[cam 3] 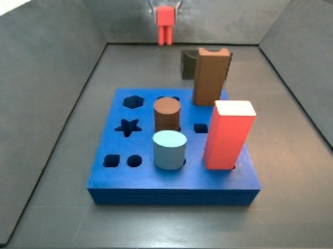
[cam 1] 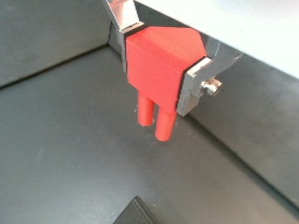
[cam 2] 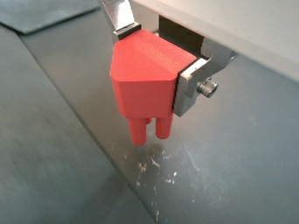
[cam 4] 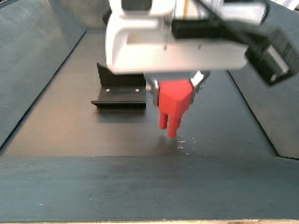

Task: Pick up the 3 prong object. Move up. Move to above the board. Insert the 3 prong object.
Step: Move up, then move to above the board.

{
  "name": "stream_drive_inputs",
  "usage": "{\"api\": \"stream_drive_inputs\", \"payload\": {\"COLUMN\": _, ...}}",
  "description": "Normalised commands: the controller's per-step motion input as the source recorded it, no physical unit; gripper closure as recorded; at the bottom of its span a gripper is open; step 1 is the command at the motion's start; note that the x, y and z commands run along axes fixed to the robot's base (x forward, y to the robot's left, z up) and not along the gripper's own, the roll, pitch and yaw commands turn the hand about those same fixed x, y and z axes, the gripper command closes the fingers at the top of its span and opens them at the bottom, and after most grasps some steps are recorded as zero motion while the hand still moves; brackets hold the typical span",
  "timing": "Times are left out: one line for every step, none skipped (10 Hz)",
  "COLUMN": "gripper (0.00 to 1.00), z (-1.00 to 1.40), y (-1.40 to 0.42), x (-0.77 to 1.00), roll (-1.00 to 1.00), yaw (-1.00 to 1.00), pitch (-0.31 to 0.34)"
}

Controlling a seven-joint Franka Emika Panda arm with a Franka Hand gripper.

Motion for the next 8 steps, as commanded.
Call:
{"api": "stream_drive_inputs", "payload": {"gripper": 1.0, "z": 0.42, "y": 0.0, "x": 0.01, "roll": 0.01, "yaw": -0.02, "pitch": 0.038}}
{"api": "stream_drive_inputs", "payload": {"gripper": 1.0, "z": 0.25, "y": 0.0, "x": 0.0, "roll": 0.02, "yaw": -0.02, "pitch": 0.051}}
{"api": "stream_drive_inputs", "payload": {"gripper": 1.0, "z": 1.0, "y": -0.08, "x": -0.13, "roll": -0.58, "yaw": 0.04, "pitch": -0.13}}
{"api": "stream_drive_inputs", "payload": {"gripper": 1.0, "z": 1.0, "y": -0.08, "x": -0.14, "roll": -0.58, "yaw": 0.03, "pitch": -0.124}}
{"api": "stream_drive_inputs", "payload": {"gripper": 1.0, "z": 1.0, "y": -0.06, "x": -0.13, "roll": -0.51, "yaw": 0.0, "pitch": -0.13}}
{"api": "stream_drive_inputs", "payload": {"gripper": 1.0, "z": 1.0, "y": -0.05, "x": -0.13, "roll": -0.44, "yaw": -0.01, "pitch": -0.121}}
{"api": "stream_drive_inputs", "payload": {"gripper": 1.0, "z": 1.0, "y": -0.04, "x": -0.12, "roll": -0.3, "yaw": -0.01, "pitch": -0.08}}
{"api": "stream_drive_inputs", "payload": {"gripper": 1.0, "z": 0.99, "y": -0.04, "x": -0.11, "roll": -0.23, "yaw": -0.01, "pitch": -0.056}}
